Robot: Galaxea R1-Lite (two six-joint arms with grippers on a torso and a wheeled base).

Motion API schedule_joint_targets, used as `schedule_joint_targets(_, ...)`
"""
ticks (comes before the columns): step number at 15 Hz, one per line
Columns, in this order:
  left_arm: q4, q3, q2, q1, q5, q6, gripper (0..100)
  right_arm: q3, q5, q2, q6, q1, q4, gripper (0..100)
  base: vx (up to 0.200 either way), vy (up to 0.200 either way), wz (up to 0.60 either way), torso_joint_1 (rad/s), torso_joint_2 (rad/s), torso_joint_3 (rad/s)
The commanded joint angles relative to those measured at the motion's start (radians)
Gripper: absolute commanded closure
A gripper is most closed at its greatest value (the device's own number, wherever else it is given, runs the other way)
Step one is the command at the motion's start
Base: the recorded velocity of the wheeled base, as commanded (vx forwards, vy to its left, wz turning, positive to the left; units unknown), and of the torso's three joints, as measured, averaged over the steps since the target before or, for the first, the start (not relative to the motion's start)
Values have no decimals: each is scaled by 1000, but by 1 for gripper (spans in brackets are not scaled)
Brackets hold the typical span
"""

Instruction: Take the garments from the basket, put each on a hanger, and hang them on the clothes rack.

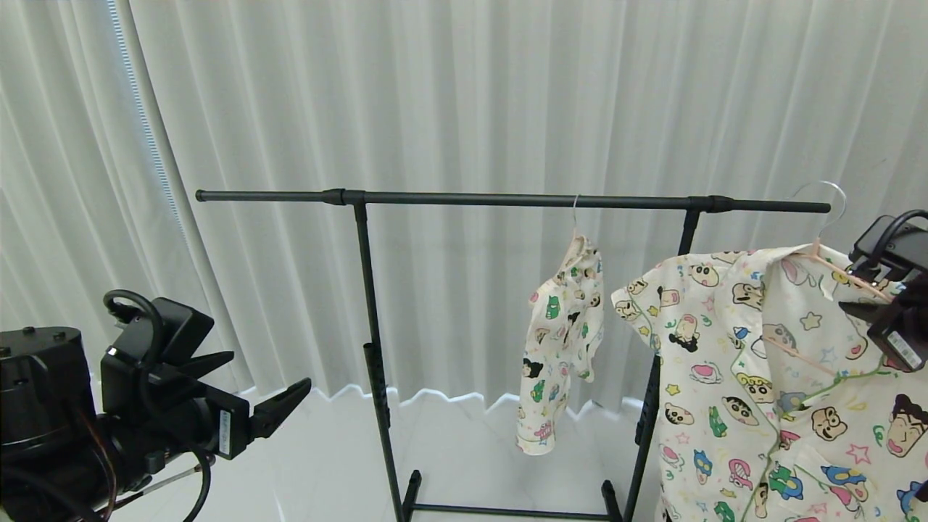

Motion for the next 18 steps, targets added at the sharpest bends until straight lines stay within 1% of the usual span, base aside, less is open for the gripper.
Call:
schedule_joint_targets(1, -1, 0, -3, 1, 1, -2, 0, -10, 0, 24, 4, 2, 0, 100, 200, 0, 0, 2, 2, 7)
schedule_joint_targets(6, 0, -3, -3, 1, 0, -11, 0, -65, -2, 86, 6, 2, 0, 100, 200, 0, 0, -2, 5, 5)
schedule_joint_targets(11, -1, -3, -2, 1, 0, -11, 0, -71, -4, 124, 4, 2, -8, 100, 200, 0, 0, 2, 2, 2)
schedule_joint_targets(16, -1, 0, 1, -10, -2, -2, 0, -71, -31, 178, 4, 23, -49, 100, 200, 0, 0, 3, 1, 3)
schedule_joint_targets(18, -1, 0, 1, -19, -2, -2, 0, -71, -43, 196, 6, 35, -51, 100, 0, 0, 0, 0, 0, 0)
